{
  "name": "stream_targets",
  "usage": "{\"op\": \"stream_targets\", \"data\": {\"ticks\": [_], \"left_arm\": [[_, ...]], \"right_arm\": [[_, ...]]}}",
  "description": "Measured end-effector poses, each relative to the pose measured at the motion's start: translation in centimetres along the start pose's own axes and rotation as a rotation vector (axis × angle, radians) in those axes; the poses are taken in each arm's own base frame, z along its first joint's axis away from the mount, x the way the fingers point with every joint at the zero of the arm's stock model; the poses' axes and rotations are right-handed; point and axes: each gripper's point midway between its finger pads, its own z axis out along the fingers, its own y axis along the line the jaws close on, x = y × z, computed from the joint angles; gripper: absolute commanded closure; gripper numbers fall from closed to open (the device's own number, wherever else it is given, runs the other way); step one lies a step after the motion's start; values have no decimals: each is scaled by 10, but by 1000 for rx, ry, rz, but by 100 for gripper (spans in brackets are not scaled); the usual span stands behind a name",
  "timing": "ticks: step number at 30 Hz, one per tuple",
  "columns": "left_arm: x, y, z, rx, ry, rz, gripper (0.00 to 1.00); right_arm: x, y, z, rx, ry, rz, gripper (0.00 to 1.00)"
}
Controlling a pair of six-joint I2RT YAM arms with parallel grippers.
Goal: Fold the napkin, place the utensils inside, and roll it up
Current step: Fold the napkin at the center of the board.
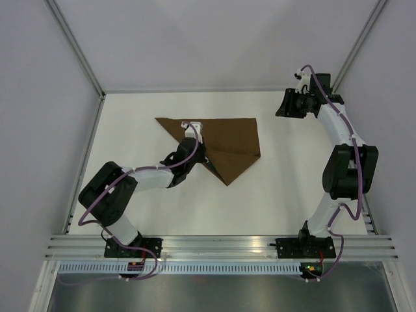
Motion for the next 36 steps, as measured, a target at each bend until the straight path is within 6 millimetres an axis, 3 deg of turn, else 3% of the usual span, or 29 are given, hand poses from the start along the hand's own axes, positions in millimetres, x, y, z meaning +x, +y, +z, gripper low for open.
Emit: {"op": "stream_targets", "data": {"ticks": [9,30,36], "left_arm": [[-5,35,7,-56,7,-52,98],[-3,55,10,-81,35,-100,98],[10,63,12,-104,72,-107,97]], "right_arm": [[3,7,4,-2,11,-17,50],[10,10,13,6,39,-40,50],[12,10,16,5,47,-42,49]]}}
